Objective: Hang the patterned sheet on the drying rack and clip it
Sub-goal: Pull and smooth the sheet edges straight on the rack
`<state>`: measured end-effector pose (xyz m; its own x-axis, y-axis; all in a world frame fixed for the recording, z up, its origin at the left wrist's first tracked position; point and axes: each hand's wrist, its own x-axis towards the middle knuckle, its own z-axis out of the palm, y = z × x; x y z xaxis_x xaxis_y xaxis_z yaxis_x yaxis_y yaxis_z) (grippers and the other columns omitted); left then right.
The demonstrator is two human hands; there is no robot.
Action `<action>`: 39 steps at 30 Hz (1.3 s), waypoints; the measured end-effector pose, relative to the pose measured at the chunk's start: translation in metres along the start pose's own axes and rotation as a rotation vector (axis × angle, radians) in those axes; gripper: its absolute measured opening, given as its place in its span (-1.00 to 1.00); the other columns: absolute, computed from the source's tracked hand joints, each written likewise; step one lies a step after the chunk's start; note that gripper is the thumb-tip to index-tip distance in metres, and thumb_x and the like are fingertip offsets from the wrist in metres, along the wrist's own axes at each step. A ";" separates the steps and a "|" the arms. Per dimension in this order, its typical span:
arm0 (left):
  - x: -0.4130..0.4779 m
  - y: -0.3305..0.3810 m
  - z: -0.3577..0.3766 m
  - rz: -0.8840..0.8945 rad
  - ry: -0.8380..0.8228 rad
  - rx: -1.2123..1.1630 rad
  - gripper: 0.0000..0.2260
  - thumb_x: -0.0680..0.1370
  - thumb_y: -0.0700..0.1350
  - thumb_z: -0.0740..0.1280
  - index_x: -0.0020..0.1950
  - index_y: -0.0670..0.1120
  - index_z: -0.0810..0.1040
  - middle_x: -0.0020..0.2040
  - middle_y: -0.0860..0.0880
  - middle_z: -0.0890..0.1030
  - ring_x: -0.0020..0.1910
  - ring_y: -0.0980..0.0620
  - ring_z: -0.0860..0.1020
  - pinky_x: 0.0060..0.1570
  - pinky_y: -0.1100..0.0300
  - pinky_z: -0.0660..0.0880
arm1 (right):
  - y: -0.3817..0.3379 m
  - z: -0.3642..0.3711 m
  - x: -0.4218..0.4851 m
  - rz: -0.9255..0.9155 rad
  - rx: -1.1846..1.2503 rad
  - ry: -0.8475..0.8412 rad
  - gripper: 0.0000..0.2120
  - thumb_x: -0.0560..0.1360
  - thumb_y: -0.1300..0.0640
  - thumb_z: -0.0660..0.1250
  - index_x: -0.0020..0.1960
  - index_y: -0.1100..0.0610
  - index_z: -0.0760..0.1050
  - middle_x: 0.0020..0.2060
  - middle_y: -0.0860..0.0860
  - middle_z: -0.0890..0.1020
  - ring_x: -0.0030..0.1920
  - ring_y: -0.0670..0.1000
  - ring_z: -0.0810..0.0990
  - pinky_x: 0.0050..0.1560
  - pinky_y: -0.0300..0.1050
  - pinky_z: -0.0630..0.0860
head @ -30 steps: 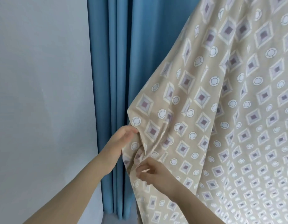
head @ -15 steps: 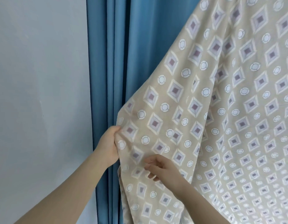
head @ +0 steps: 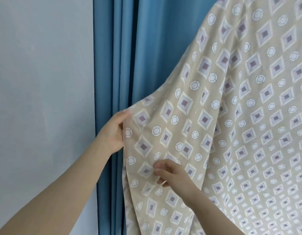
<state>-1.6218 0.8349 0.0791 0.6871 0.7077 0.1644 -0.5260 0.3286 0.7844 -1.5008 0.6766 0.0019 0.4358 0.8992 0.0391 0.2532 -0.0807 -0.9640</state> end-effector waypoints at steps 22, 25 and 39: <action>0.025 0.047 0.061 -0.160 -0.104 0.332 -0.84 0.51 -0.04 0.33 -0.14 -0.11 0.61 -0.16 -0.11 0.66 -0.29 -0.05 0.65 -0.19 0.03 0.60 | -0.022 -0.004 0.001 -0.027 0.025 0.019 -0.88 0.50 0.27 0.27 -0.02 0.11 0.54 -0.27 0.00 0.62 -0.31 -0.03 0.53 -0.22 -0.23 0.44; 0.035 0.052 0.051 0.058 -0.099 0.097 -0.69 0.56 -0.01 0.26 -0.31 -0.07 0.65 -0.26 -0.08 0.66 -0.34 -0.03 0.65 -0.16 0.08 0.56 | -0.026 -0.009 0.002 -0.055 0.011 0.041 -0.90 0.51 0.25 0.29 -0.01 0.13 0.53 -0.30 -0.03 0.62 -0.32 -0.05 0.54 -0.24 -0.25 0.44; 0.039 0.092 0.057 0.295 -0.164 0.048 -0.87 0.48 -0.17 0.29 0.01 -0.09 0.55 -0.17 -0.06 0.67 -0.18 -0.02 0.65 -0.08 0.05 0.59 | -0.027 -0.009 0.009 -0.068 -0.067 0.052 -0.91 0.49 0.23 0.30 -0.04 0.08 0.53 -0.22 0.06 0.60 -0.35 -0.11 0.56 -0.24 -0.26 0.45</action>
<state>-1.6150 0.8565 0.1921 0.5825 0.6567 0.4790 -0.6926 0.0926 0.7154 -1.4958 0.6830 0.0308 0.4592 0.8802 0.1195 0.3400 -0.0499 -0.9391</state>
